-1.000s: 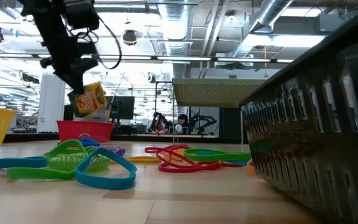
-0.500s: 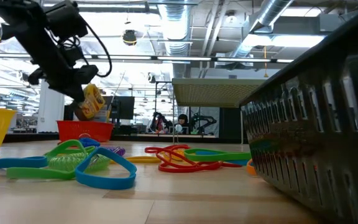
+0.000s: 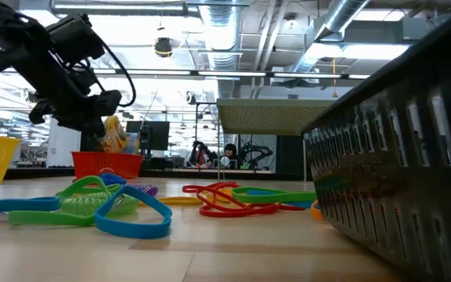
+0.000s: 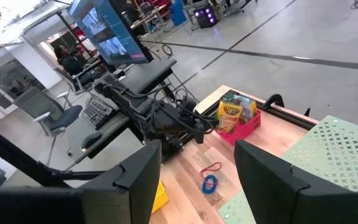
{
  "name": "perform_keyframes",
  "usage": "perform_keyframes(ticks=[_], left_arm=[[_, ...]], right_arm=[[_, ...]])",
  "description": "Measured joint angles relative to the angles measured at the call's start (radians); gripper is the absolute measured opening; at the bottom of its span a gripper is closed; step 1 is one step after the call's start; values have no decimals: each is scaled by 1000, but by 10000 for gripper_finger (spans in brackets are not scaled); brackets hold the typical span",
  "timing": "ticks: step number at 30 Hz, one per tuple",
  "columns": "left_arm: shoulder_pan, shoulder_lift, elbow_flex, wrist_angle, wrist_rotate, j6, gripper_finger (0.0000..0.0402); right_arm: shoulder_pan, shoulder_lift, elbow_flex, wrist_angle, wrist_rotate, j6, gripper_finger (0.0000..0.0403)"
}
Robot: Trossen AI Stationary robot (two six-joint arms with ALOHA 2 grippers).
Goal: Pick & Place Office Desk Supplies
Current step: Put the crayon box into the red bin
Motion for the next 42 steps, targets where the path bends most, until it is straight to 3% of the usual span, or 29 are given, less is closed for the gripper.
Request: perform_keyframes(ticks=[16,29,31,36,42], left_arm=[[0,-12,0,60,61,-1,163],[0,-151,23,221,164,28,148],[0,-183,25,269,265,54,143],[-1,-261,27,408,764,101,133],[-57,-260,31,452,1036,-17,123]], right_arm=[[1,0,0,0,0,11,201],[1,0,0,0,0,10,201],[1,0,0,0,0,6,201],[1,0,0,0,0,-19,201],[0,-2,0,-4,0,-50,201]])
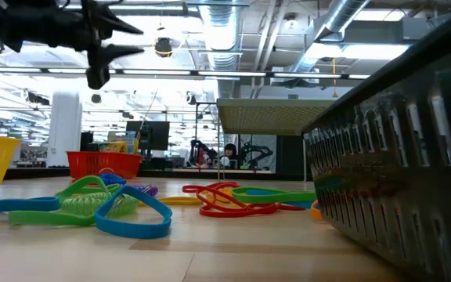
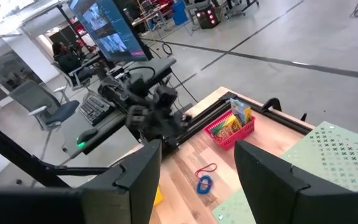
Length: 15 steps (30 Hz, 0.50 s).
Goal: Pick & Place Office Desk Supplies
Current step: Put the crayon box into the red bin
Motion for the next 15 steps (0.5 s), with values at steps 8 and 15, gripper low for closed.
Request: perform_keyframes(ticks=[8,15], left_arm=[[-157,114,90,-1,-3,67,124],[-173,141,166,-2,-48,172,125]], right_arm=[[3,9,0,-351,-71,258,201],[34,105,0,-682,-510,468,201]])
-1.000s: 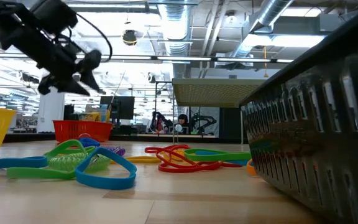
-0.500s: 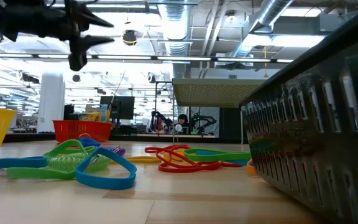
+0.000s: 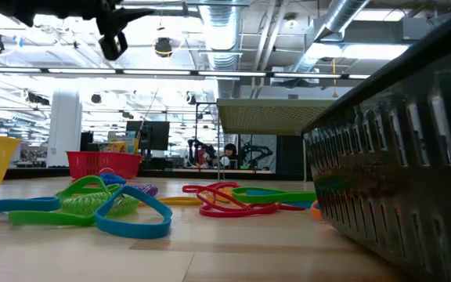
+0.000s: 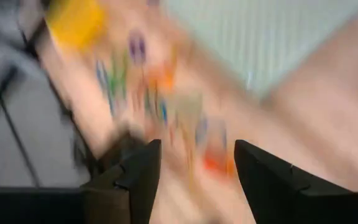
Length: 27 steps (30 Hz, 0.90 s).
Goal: Pick & Place Office Desk Supplies
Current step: Put the crayon box into the red bin
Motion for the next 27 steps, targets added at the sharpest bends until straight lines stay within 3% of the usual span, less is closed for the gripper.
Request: perform_keyframes(ticks=[4,10,18,23,27], left_arm=[[10,-8,17,1,0,33,125],[10,-8,17,-1,18,36,125],[-17,-5,17,12,21,38,125],[-31,-5,17,11,23,37,124],[-41,-5,17,11,20,36,125]], right_arm=[[31,118,-2,-47,-210,-112,201],[44,314,0,-119,-507,-573,201],[-22,567,0,-129,-622,-1019,201],[-42,740,0,-157,-796,-1268,201],[-14,790,-27,-24,-933,-1289,199]])
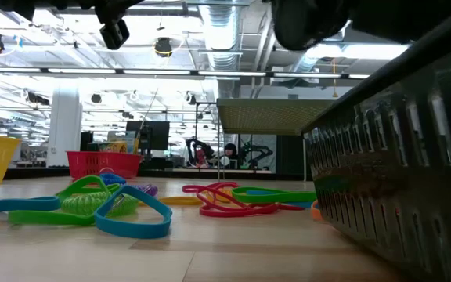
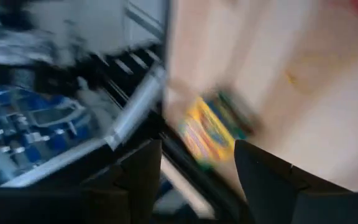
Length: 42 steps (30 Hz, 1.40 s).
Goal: Pick & Place Office Desk Supplies
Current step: Put the crayon box into the red bin
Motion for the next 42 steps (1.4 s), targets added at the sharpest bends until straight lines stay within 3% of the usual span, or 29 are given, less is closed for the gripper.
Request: perform_keyframes(ticks=[4,8,14,25,35,42], left_arm=[[-13,0,0,0,-12,1,125],[-29,0,0,8,-13,-3,124],[-35,0,-1,25,-29,-29,125],[-35,0,-1,91,-146,-76,124],[-35,0,44,89,-176,-86,122],[-34,1,89,35,-200,-60,122]], right_arm=[[54,-2,-41,14,127,-150,191],[92,-2,-77,4,239,-192,186],[126,-2,-111,21,229,-275,177],[131,-3,-124,245,201,-211,152],[147,-3,-360,266,200,-208,122],[145,-4,-407,297,158,-206,121]])
